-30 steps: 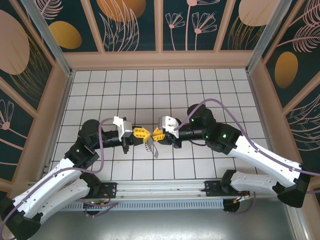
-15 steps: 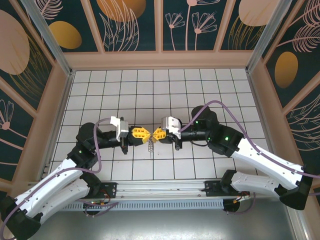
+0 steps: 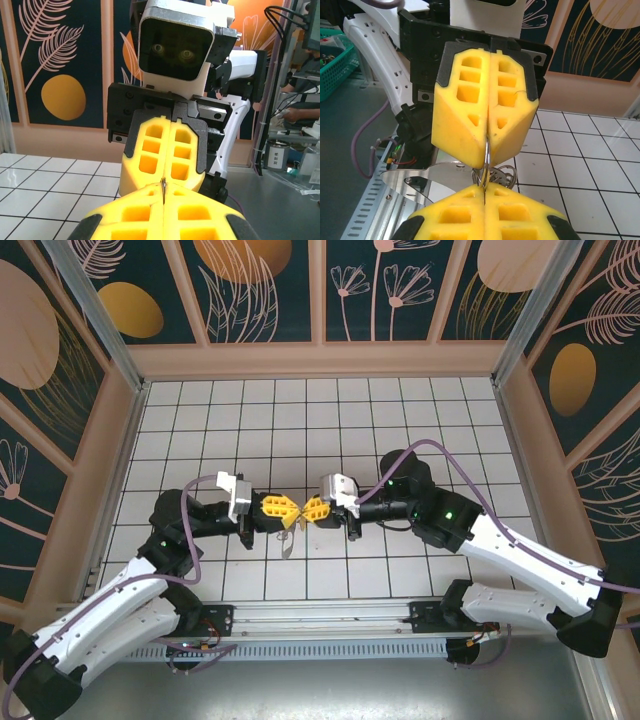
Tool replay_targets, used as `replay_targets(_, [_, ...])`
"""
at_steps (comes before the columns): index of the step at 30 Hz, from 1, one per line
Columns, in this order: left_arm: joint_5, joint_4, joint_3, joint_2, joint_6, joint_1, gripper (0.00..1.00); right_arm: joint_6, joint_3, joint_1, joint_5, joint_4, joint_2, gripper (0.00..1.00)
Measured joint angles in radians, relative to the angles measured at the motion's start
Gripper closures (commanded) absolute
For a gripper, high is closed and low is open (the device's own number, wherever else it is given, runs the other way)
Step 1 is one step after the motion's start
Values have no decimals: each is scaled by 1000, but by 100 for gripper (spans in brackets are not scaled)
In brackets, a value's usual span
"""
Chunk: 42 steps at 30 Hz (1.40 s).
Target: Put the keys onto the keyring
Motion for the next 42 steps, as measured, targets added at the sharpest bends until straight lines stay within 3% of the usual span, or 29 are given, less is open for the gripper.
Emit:
replay_targets(26, [98, 267, -22, 30, -212, -7, 100, 1, -68, 0, -139, 170, -62, 100])
replay_targets(42, [106, 336, -22, 52, -271, -7, 100, 20, -51, 0, -164, 182, -20, 100])
